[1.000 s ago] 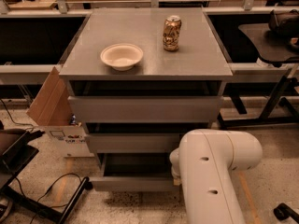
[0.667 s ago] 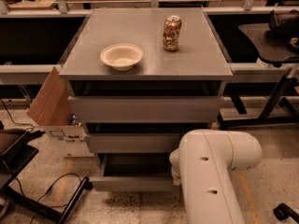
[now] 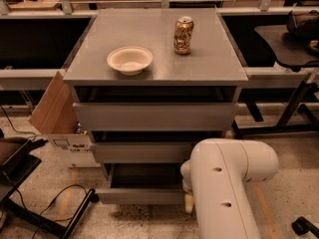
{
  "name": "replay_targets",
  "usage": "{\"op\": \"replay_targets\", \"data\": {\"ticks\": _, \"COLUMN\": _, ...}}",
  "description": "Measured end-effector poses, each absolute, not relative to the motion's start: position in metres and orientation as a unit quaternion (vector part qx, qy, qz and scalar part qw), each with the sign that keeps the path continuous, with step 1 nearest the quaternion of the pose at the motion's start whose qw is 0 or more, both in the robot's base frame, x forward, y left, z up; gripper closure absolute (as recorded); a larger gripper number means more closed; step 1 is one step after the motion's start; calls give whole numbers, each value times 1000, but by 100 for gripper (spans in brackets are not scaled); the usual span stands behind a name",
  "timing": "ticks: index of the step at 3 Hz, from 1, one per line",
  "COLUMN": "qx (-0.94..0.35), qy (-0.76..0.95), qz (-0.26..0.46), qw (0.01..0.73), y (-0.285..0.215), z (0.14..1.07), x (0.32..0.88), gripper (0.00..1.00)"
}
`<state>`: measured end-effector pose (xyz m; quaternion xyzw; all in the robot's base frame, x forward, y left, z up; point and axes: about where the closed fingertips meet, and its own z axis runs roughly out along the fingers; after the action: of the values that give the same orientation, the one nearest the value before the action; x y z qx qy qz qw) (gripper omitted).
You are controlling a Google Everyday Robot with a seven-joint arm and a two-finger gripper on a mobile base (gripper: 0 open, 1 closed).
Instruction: Open bottom drawer
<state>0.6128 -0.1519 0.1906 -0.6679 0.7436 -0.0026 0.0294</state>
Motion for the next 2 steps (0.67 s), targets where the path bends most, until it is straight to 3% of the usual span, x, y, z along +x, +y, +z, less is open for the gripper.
{"op": "replay_targets", "data": {"ticks": 1, "qx": -668, "qy": 744, "qz": -3, "qw": 29, "y": -152, "z": 191, "x": 613, "gripper": 0}}
{"op": "replay_targets", "data": {"ticks": 2, "qx": -655, "qy": 755, "qz": 24, "qw": 9, "y": -167, "z": 173, "x": 579, "gripper": 26}}
